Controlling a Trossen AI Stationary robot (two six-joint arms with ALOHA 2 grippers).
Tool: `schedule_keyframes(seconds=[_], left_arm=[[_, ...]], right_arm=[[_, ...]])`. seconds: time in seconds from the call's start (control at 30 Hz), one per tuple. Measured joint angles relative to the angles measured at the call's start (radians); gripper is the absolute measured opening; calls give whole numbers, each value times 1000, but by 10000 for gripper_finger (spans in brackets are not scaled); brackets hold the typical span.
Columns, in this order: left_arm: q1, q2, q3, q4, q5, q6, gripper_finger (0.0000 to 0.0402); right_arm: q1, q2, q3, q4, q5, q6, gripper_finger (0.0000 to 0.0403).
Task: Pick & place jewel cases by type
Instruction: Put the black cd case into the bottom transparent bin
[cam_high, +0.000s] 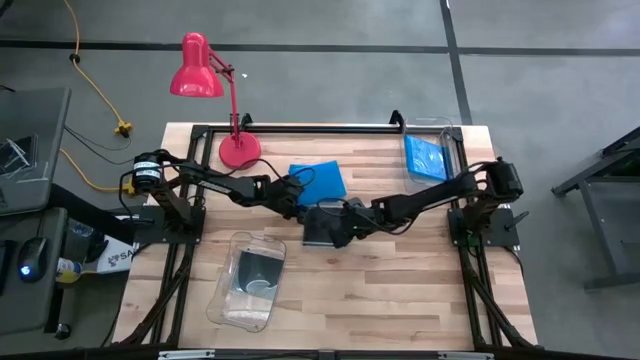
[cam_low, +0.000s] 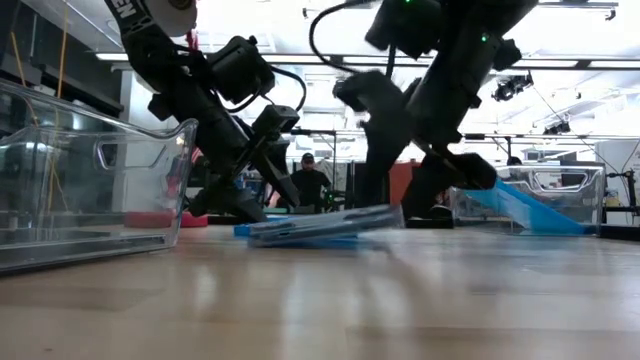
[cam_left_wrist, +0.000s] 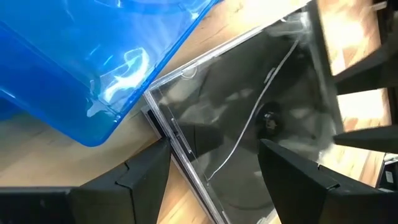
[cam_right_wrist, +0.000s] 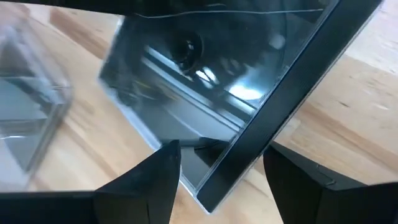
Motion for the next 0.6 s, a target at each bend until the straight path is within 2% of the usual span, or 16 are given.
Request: schedule_keyframes(seconds=[0.6], left_arm=[[0,0,0,-6,3,0,239]], right_arm=[[-3,-48,2,-6,11,-7,208]])
